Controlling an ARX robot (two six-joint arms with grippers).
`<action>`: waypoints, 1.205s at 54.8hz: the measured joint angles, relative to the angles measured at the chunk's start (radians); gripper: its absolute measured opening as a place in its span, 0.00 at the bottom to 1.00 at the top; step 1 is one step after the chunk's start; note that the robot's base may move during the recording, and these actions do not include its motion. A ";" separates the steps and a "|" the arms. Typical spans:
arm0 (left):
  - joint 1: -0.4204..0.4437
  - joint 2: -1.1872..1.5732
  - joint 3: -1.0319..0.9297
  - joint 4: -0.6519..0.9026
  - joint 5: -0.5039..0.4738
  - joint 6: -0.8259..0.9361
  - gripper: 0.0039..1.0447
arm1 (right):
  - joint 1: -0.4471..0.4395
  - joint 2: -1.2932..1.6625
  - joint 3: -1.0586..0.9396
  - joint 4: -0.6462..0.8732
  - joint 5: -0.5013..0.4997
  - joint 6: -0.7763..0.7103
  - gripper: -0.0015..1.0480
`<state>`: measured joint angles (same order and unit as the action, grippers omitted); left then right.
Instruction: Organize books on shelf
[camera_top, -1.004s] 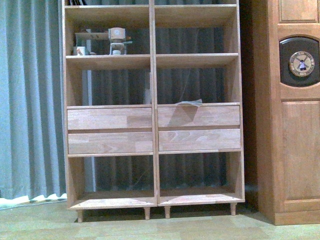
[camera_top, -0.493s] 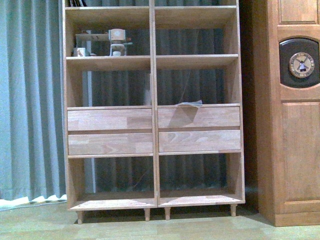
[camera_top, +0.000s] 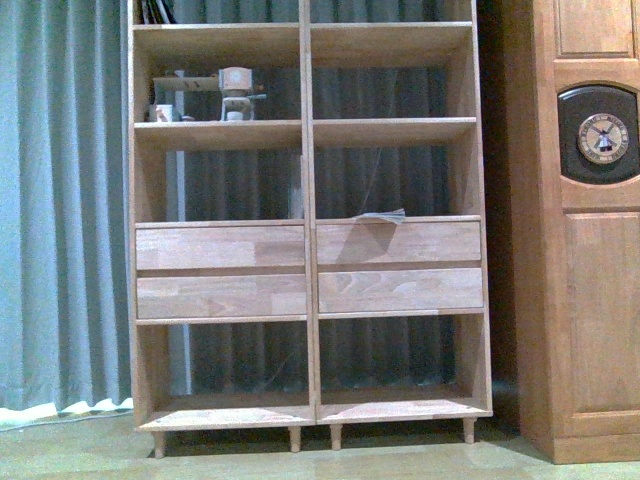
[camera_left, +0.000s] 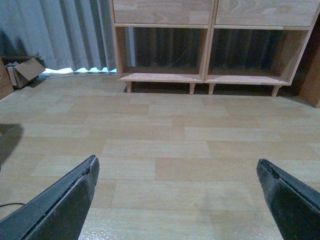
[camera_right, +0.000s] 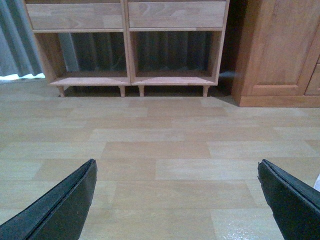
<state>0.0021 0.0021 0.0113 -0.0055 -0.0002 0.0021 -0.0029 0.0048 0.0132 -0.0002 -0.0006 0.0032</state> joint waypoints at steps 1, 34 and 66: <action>0.000 0.000 0.000 0.000 0.000 0.000 0.93 | 0.000 0.000 0.000 0.000 0.000 0.000 0.93; 0.000 0.000 0.000 0.000 0.000 0.000 0.93 | 0.000 0.000 0.000 0.000 0.000 0.000 0.93; 0.000 0.000 0.000 0.000 0.000 0.000 0.93 | 0.000 0.000 0.000 0.000 0.000 0.000 0.93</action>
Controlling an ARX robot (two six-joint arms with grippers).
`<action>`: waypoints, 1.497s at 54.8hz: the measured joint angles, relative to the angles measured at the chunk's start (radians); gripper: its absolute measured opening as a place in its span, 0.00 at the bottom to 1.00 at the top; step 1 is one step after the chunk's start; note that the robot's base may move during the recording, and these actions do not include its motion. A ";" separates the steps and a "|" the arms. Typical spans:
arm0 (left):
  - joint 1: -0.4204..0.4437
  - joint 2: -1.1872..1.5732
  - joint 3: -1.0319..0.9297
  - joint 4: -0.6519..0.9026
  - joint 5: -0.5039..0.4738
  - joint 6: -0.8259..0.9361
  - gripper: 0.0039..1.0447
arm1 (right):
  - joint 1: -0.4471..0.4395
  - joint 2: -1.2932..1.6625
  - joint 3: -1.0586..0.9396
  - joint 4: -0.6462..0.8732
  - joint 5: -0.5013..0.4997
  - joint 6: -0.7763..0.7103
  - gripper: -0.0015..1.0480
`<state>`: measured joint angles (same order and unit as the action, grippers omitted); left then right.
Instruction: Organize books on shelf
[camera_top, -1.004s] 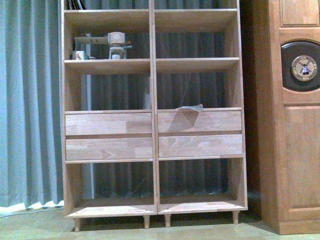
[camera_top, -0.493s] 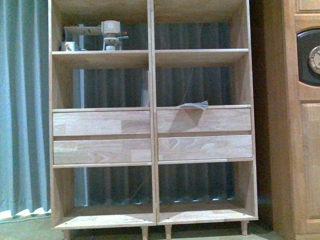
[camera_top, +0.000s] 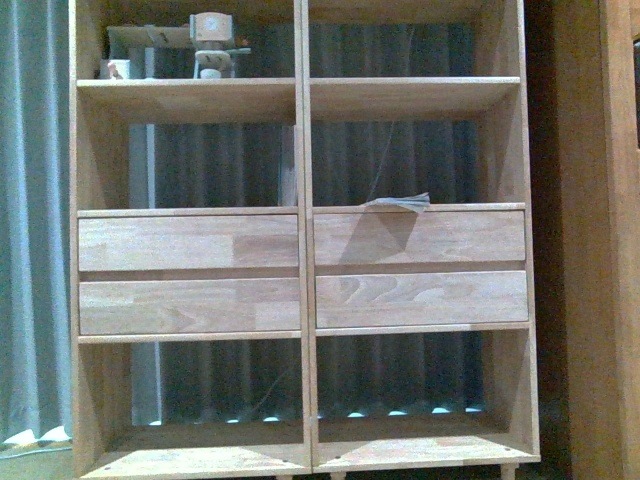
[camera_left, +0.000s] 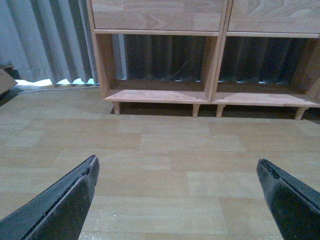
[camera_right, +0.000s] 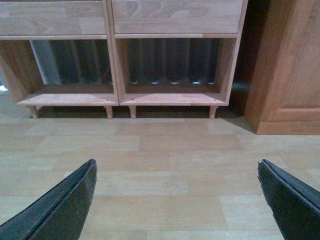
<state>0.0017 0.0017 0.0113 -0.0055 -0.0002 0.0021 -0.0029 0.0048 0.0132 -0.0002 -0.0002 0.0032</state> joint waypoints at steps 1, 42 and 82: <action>0.000 0.000 0.000 0.000 0.000 0.000 0.93 | 0.000 0.000 0.000 0.000 0.000 0.000 0.93; 0.000 0.000 0.000 0.000 0.000 0.000 0.93 | 0.000 0.000 0.000 0.000 -0.002 0.000 0.93; 0.000 0.000 0.000 0.000 0.000 0.000 0.93 | 0.000 0.000 0.000 0.000 -0.002 0.000 0.93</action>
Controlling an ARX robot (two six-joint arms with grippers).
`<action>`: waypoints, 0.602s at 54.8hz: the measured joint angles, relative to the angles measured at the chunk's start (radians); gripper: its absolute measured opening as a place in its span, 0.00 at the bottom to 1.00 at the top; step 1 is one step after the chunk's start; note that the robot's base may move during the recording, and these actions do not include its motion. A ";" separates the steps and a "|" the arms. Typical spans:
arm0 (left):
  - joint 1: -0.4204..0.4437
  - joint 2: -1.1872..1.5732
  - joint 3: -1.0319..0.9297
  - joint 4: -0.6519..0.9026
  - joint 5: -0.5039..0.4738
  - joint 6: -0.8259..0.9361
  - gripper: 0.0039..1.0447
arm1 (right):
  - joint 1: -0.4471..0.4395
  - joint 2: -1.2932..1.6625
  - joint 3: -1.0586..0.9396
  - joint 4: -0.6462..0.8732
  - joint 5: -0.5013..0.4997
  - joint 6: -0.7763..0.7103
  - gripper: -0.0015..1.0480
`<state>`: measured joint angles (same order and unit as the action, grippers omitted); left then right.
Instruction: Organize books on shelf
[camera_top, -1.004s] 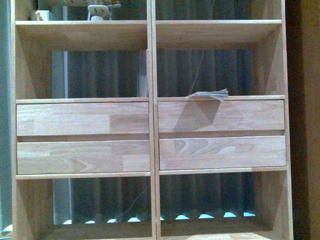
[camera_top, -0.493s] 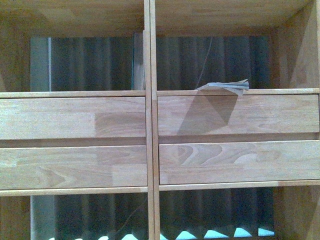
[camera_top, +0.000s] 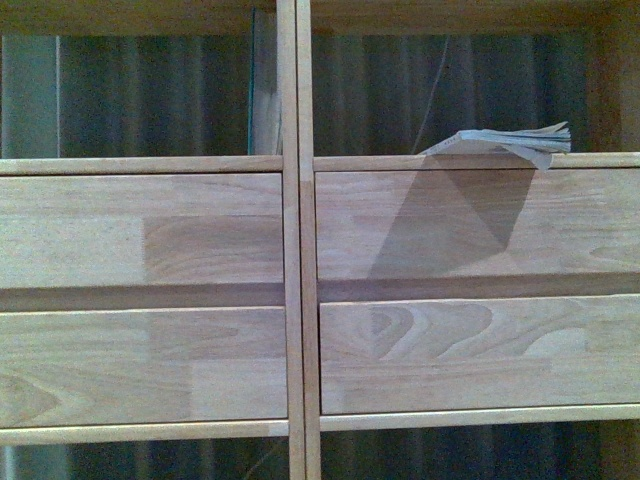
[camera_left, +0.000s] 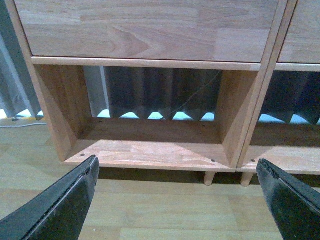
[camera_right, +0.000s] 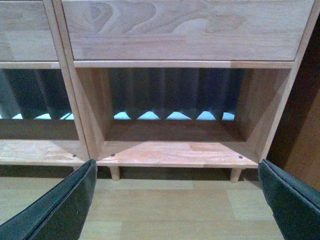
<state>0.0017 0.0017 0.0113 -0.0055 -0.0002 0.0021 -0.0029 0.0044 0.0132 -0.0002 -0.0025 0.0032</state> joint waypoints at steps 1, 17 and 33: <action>0.000 0.000 0.000 0.000 0.000 0.000 0.93 | 0.000 0.000 0.000 0.000 0.000 0.000 0.93; 0.000 0.000 0.000 0.000 0.000 0.000 0.93 | 0.000 0.000 0.000 0.000 0.001 0.000 0.93; 0.000 0.000 0.000 0.000 0.000 0.000 0.93 | 0.000 0.000 0.000 0.000 0.001 0.000 0.93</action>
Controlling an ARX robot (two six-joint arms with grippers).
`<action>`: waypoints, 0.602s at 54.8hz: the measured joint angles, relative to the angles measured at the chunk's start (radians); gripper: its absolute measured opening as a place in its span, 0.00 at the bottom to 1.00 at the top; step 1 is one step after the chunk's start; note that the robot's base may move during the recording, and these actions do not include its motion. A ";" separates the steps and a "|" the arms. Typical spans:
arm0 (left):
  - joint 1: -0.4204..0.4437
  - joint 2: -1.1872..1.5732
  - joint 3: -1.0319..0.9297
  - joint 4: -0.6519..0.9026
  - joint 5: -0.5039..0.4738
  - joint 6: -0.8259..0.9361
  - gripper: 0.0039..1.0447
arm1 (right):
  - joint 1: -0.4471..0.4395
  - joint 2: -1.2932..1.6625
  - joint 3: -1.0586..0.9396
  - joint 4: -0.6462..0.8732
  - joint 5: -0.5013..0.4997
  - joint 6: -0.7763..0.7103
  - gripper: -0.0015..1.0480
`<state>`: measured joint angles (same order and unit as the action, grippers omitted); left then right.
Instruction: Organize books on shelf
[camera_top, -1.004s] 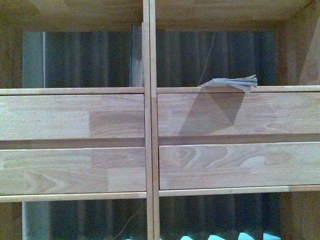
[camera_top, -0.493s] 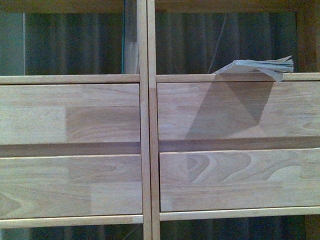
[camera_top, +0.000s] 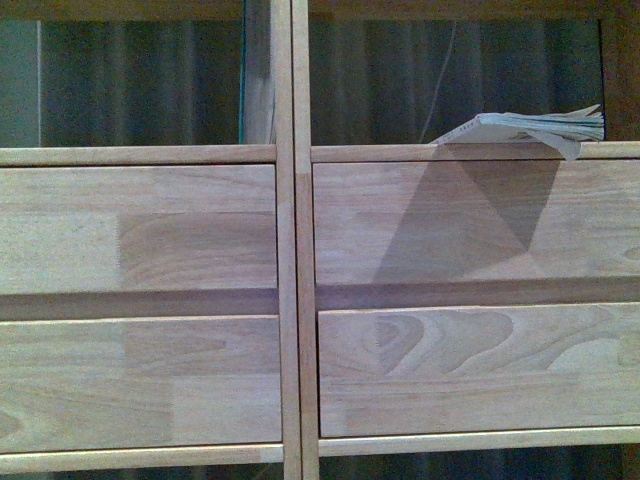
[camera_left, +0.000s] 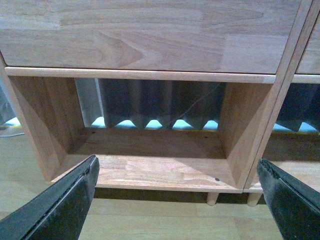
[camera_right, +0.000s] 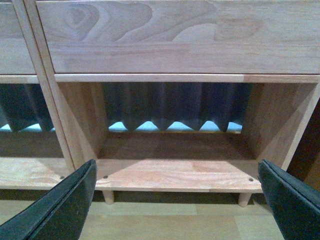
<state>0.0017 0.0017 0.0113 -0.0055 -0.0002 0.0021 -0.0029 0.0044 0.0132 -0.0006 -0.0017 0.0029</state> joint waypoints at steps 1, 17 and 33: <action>0.000 0.000 0.000 0.000 0.000 0.000 0.93 | 0.000 0.000 0.000 0.000 0.000 0.000 0.93; 0.000 0.000 0.000 0.000 0.000 0.000 0.93 | 0.000 0.000 0.000 0.000 0.000 0.000 0.93; 0.000 0.000 0.000 0.000 0.000 0.000 0.93 | 0.000 0.000 0.000 0.000 0.001 0.000 0.93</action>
<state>0.0017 0.0017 0.0113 -0.0055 0.0002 0.0021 -0.0029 0.0044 0.0132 -0.0006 -0.0006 0.0032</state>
